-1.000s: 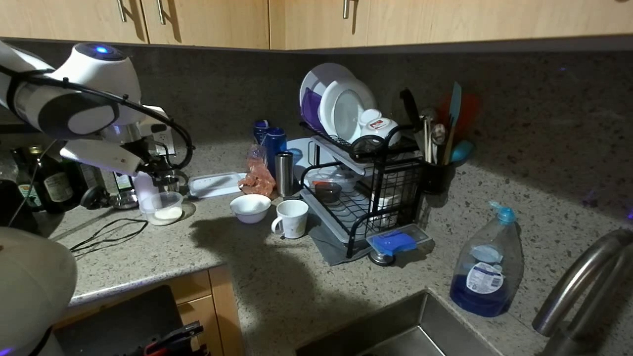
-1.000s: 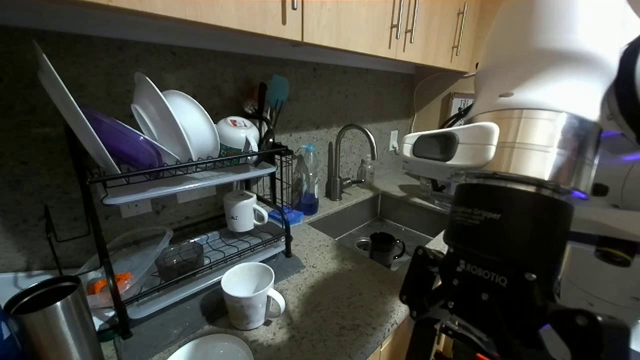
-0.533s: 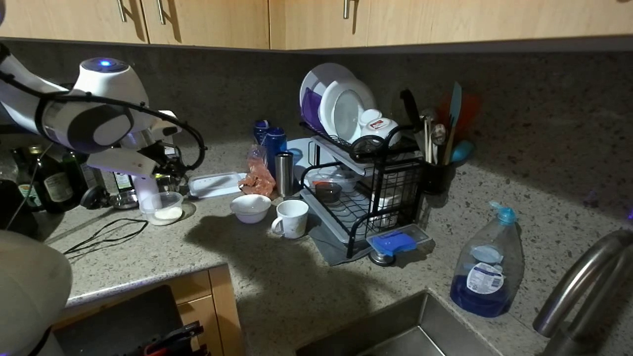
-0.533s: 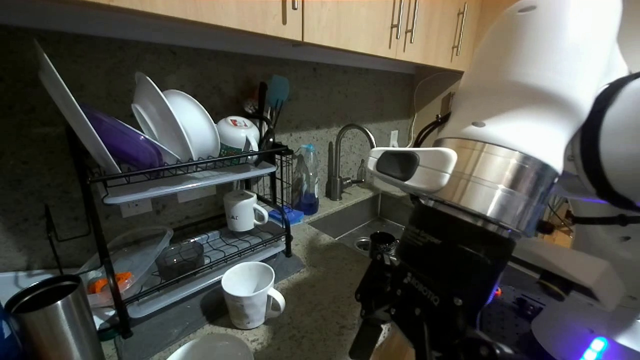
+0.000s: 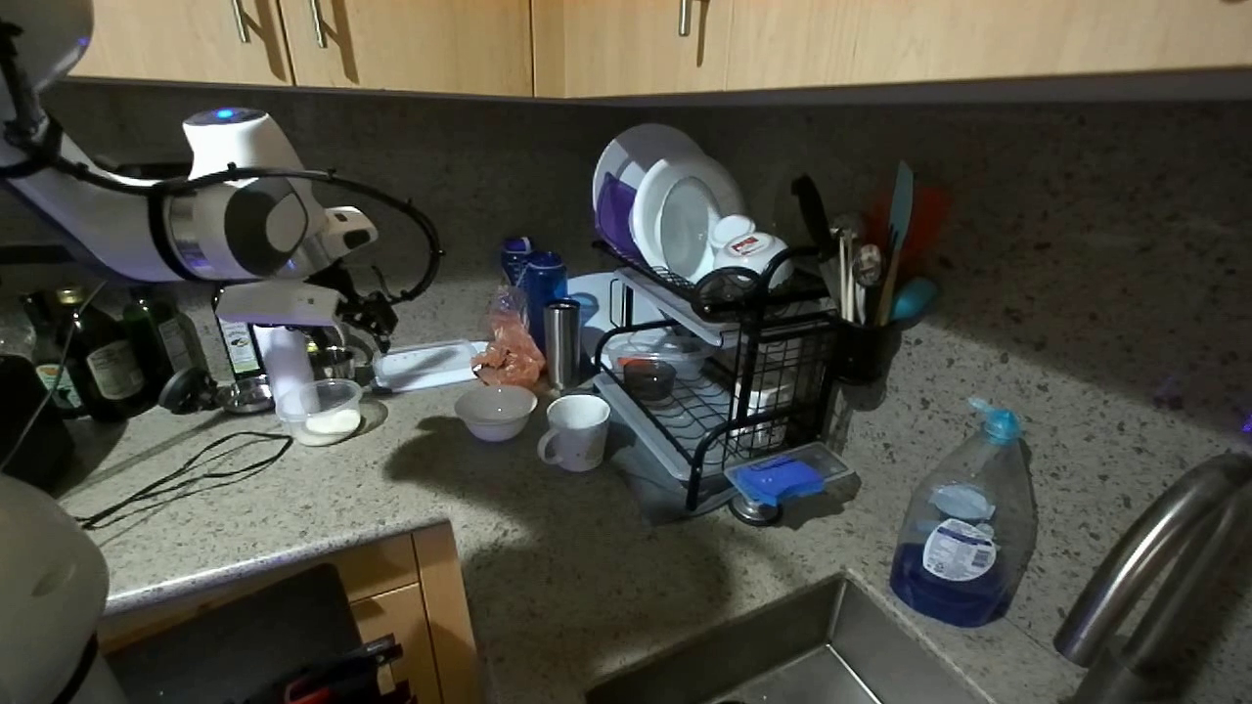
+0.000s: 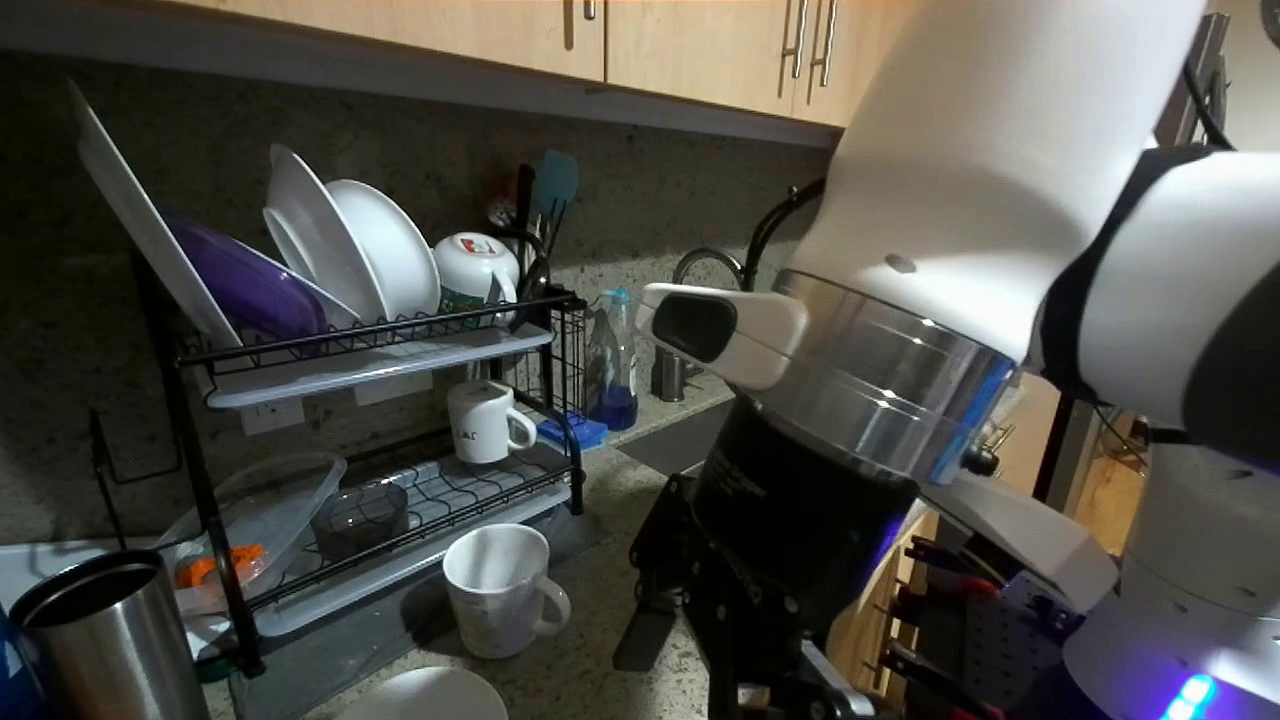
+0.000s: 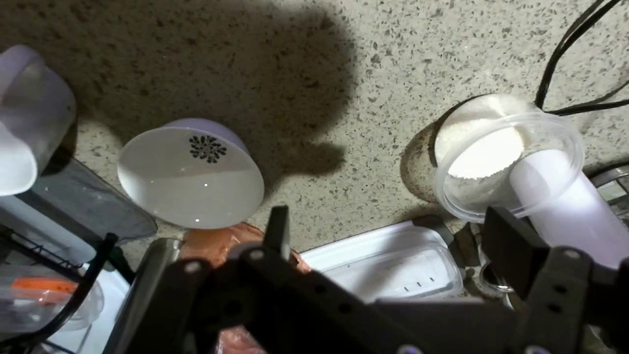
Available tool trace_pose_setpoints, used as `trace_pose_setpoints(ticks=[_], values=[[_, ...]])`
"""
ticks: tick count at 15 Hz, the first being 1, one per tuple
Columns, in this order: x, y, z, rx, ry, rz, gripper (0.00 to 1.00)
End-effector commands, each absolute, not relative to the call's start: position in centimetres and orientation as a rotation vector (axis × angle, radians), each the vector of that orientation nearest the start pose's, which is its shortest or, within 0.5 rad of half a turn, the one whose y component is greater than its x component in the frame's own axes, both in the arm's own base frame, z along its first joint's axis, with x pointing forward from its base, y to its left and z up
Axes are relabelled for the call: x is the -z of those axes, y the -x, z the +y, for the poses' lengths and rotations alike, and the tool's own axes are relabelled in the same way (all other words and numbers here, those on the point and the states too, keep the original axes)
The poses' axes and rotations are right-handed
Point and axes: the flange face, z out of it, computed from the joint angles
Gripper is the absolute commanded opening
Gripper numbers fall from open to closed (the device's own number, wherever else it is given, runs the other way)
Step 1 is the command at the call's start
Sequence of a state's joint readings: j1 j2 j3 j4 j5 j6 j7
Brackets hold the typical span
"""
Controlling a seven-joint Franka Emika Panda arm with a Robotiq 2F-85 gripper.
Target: Put the white bowl on the bottom shelf of the dish rack
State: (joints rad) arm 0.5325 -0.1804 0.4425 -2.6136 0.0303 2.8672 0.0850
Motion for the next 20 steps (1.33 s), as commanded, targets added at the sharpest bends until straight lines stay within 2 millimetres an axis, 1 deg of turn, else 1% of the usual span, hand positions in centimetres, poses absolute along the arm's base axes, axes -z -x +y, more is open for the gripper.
trace_pose_setpoints(ticks=[1,5,8,10,11,14,18,20], values=[[-36.0,-26.7,40.8,0.558,2.698,-1.321,1.0],[-36.0,-27.1,42.9,0.517,2.767,-1.423,1.0],[-35.7,-28.0,43.8,0.5,2.851,-1.419,1.0],[-35.6,-28.0,43.7,0.441,2.882,-1.418,1.0],[-35.4,-27.7,43.3,0.476,2.845,-1.43,1.0],[-35.2,-27.9,43.5,0.449,2.858,-1.43,1.0],[-35.4,-27.9,43.4,0.461,2.882,-1.415,1.0],[-35.3,-28.7,43.6,0.47,2.926,-1.374,1.0]])
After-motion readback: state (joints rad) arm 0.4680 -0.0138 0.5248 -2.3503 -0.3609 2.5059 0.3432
